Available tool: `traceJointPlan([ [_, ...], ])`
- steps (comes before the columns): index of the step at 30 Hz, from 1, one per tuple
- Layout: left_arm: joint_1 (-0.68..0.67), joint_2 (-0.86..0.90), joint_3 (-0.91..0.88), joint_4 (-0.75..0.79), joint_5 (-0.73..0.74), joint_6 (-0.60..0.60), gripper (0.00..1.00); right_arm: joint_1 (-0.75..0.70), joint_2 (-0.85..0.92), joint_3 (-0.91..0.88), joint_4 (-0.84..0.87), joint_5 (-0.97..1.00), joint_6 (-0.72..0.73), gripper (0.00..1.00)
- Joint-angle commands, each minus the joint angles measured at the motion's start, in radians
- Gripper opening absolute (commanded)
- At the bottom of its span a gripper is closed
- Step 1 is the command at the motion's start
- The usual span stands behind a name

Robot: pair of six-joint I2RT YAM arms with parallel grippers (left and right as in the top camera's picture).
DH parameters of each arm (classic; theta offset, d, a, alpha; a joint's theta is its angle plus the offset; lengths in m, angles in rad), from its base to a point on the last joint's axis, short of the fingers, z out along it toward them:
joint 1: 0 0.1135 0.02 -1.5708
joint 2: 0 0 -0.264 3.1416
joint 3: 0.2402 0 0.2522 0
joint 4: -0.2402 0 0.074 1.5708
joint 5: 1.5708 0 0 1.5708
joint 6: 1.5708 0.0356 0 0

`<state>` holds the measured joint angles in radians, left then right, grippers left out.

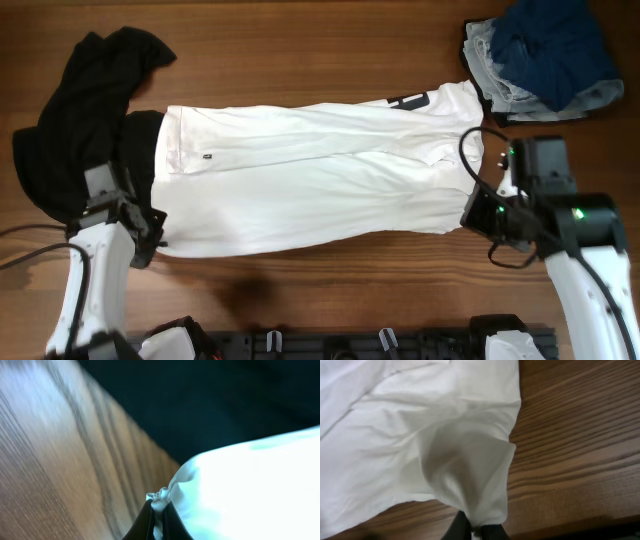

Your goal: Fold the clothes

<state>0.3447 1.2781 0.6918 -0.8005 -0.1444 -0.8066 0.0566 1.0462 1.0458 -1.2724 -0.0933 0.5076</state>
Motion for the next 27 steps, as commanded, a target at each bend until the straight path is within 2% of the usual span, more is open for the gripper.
traceJointPlan([
  [1,0.005,-0.093,0.091,-0.057,-0.011,0.072,0.04,-0.006,-0.076,0.083,-0.052,-0.039,-0.006,0.04],
  [5,0.005,-0.181,0.117,-0.096,-0.01,0.124,0.04,-0.006,-0.1,0.144,-0.159,-0.043,0.019,0.04],
  [9,0.005,-0.251,0.117,-0.137,-0.026,0.127,0.04,-0.006,-0.111,0.168,-0.258,-0.093,0.019,0.04],
  [12,0.005,-0.28,0.117,-0.148,-0.032,0.145,0.04,-0.006,-0.109,0.169,-0.284,-0.111,0.015,0.04],
  [18,0.005,-0.259,0.116,-0.1,-0.032,0.145,0.04,-0.006,-0.033,0.168,-0.212,-0.055,-0.021,0.04],
  [27,0.005,-0.11,0.116,0.073,-0.029,0.145,0.04,-0.006,0.33,0.168,-0.011,0.028,-0.093,0.04],
])
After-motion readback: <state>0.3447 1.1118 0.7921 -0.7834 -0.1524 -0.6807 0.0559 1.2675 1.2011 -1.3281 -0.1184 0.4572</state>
